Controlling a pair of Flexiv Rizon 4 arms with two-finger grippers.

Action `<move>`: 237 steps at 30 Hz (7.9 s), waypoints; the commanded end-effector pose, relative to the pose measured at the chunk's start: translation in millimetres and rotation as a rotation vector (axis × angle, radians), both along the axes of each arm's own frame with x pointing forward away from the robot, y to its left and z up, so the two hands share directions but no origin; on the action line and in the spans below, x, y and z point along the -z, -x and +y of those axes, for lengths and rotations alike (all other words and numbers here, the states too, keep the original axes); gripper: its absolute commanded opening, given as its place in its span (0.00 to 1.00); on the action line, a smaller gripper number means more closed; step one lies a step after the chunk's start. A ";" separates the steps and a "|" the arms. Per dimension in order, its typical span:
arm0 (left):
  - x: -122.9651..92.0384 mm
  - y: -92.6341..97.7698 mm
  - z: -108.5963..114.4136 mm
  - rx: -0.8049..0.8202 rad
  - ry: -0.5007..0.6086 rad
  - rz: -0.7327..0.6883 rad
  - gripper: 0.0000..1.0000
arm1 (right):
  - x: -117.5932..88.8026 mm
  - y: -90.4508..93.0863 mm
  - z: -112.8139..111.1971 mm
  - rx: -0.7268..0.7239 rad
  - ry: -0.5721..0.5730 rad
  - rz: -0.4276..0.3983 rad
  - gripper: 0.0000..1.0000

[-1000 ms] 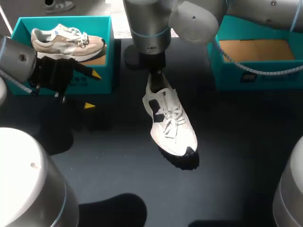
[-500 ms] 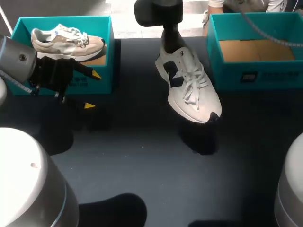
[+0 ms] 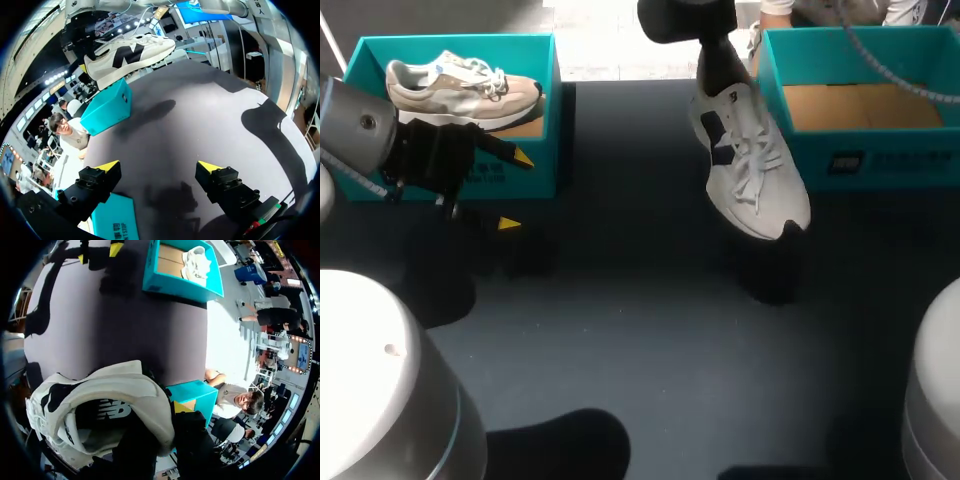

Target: Take the shoe out of the shoebox, open the shoe tongue, remove and reinsert the insole, then place the shoe into the shoebox

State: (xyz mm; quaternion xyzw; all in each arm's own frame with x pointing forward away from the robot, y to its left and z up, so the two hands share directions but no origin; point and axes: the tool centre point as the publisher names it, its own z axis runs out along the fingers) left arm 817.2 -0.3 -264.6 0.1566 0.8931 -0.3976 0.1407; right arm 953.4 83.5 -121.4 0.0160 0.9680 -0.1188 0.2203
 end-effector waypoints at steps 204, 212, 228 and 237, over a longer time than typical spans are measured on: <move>-0.7 1.3 0.3 0.000 -0.003 0.000 1.00 | 230.8 -87.7 -429.6 1.831 -0.265 -0.223 0.42; -0.7 1.3 0.3 0.000 -0.003 0.000 1.00 | 213.0 -83.9 -428.7 1.847 -0.349 -0.210 0.60; -0.7 1.3 0.3 0.000 -0.003 0.000 1.00 | 100.6 -49.7 -413.2 1.781 -0.553 -0.194 0.75; -0.7 1.3 0.3 0.000 -0.003 0.000 1.00 | 80.6 -45.5 -417.2 1.705 -0.509 -0.193 1.00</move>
